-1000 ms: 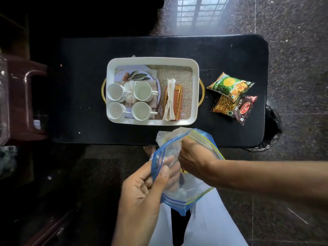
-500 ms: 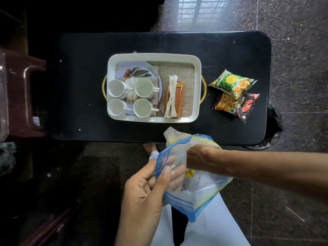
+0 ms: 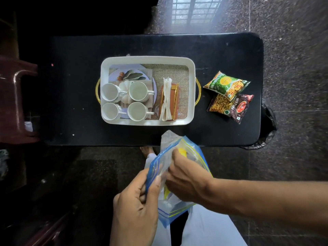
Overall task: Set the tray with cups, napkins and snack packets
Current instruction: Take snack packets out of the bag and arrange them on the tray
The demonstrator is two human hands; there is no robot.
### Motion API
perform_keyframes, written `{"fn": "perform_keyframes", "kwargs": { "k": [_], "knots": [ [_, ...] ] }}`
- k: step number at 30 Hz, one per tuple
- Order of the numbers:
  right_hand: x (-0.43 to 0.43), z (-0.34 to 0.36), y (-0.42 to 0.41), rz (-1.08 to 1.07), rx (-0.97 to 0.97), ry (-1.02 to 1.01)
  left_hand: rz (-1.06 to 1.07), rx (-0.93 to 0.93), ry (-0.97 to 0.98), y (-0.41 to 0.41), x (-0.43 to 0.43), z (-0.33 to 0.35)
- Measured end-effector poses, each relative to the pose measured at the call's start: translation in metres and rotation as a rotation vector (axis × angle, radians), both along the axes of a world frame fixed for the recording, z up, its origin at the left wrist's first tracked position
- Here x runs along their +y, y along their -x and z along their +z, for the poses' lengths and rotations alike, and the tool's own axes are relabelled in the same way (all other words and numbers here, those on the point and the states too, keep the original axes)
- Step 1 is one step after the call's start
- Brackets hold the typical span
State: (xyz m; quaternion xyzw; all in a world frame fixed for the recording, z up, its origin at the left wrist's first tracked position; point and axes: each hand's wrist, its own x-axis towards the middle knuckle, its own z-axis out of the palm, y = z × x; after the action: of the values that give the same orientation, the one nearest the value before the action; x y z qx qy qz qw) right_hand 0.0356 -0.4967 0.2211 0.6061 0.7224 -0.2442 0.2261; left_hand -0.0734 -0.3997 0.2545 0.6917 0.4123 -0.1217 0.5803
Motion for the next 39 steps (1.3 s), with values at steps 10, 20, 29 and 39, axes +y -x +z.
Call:
{"fn": "perform_keyframes", "kwargs": {
  "k": [10, 20, 29, 39],
  "knots": [
    [-0.051, 0.043, -0.032, -0.421, 0.244, -0.361, 0.06, 0.144, 0.24, -0.006, 0.019, -0.012],
    [-0.116, 0.056, -0.085, -1.366, 0.49, -1.09, 0.051, 0.174, 0.316, -0.019, 0.006, -0.019],
    [-0.099, -0.075, -0.224, -2.545, 0.519, -1.174, -0.052, 0.204, 0.306, -0.032, -0.006, -0.012],
    [-0.082, -0.17, -0.239, -2.989, 0.459, -0.877, 0.038, 0.105, 0.225, -0.035, -0.013, -0.021]
  ]
}}
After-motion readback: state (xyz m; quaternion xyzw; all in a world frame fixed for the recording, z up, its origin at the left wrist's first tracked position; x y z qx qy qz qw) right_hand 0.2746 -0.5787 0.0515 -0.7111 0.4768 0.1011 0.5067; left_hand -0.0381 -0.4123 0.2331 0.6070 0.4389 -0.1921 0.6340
